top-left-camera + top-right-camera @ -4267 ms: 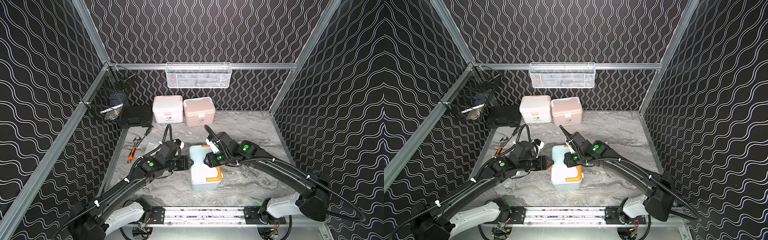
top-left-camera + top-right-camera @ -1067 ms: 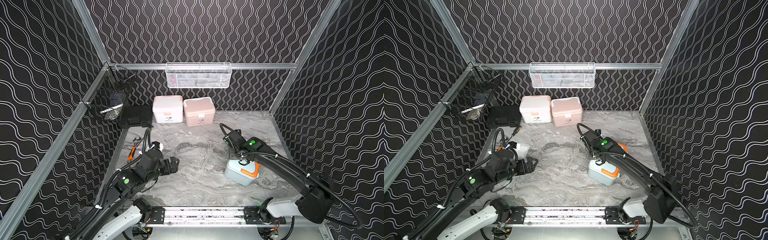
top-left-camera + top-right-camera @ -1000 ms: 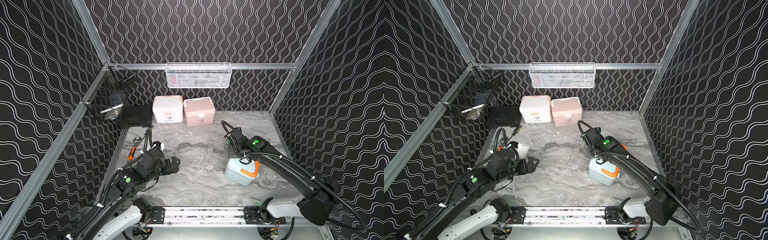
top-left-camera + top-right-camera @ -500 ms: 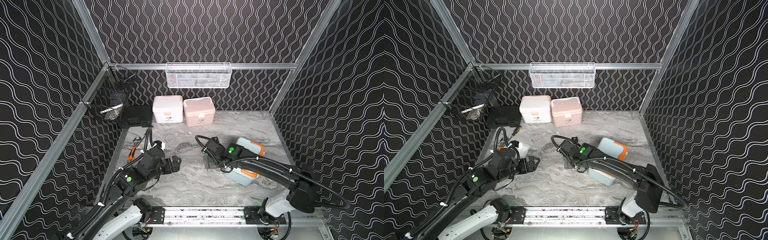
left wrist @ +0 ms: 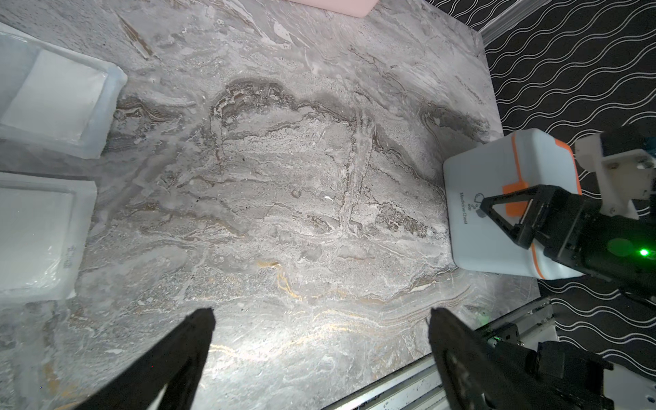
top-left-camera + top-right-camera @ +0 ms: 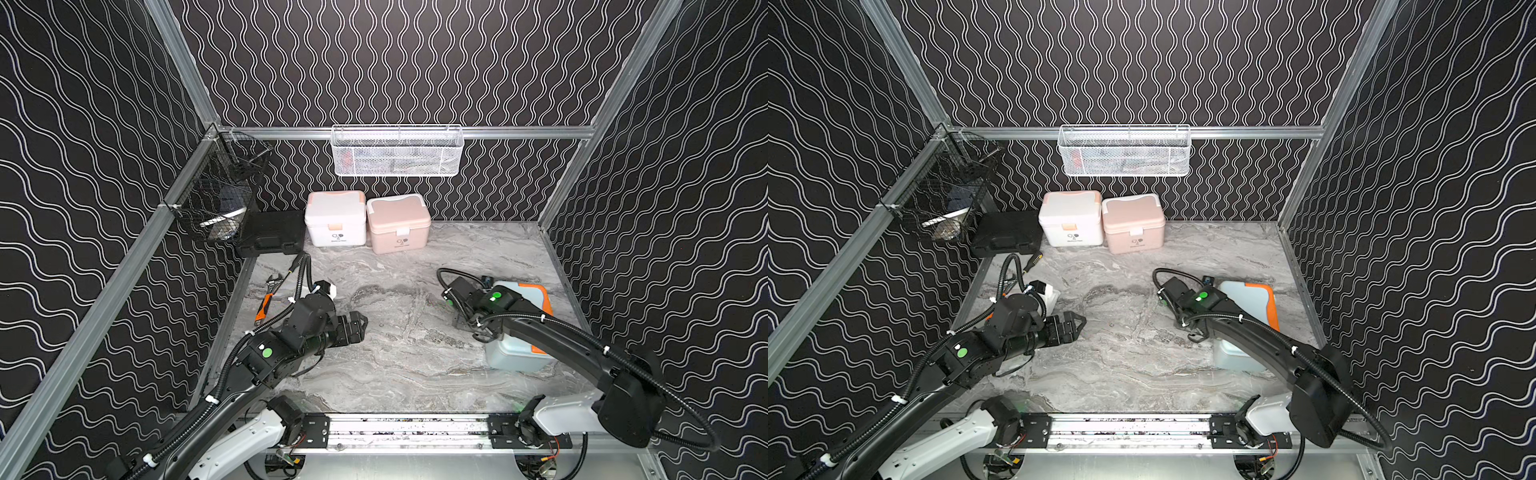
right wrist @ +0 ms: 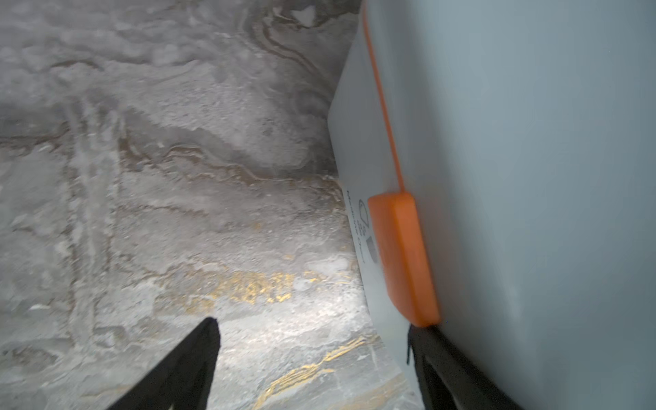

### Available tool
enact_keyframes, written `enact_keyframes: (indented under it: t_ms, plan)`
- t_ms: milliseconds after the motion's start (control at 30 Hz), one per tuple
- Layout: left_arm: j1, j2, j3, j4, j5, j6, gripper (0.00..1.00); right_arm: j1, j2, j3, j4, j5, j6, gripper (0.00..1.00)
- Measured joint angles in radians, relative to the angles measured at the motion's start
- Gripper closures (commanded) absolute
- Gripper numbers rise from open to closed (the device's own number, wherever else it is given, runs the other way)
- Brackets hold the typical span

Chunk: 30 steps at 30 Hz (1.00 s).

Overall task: Open first aid kits and take out gauze
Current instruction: Move the first aid kit to the center of the board.

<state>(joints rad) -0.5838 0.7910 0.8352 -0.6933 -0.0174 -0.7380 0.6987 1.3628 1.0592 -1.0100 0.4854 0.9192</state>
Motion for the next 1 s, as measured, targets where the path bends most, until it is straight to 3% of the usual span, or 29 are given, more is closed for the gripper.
enact_keyframes:
  t_ms: [467,600,867,1000]
  plan:
    - [0.0,0.064,0.012,0.031,0.032,0.004,0.01,-0.293,-0.018,-0.032,0.035,0.035,-0.102,0.14]
    - [0.0,0.131,0.061,0.035,0.024,0.031,0.01,-0.315,-0.056,-0.011,0.035,0.012,-0.14,0.1]
    - [0.021,0.416,0.271,0.103,-0.031,0.109,0.01,-0.329,-0.093,0.103,0.208,-0.311,-0.313,0.04]
    - [0.091,0.6,0.397,0.172,-0.022,0.132,0.01,-0.375,-0.003,0.16,0.345,-0.477,-0.345,0.06]
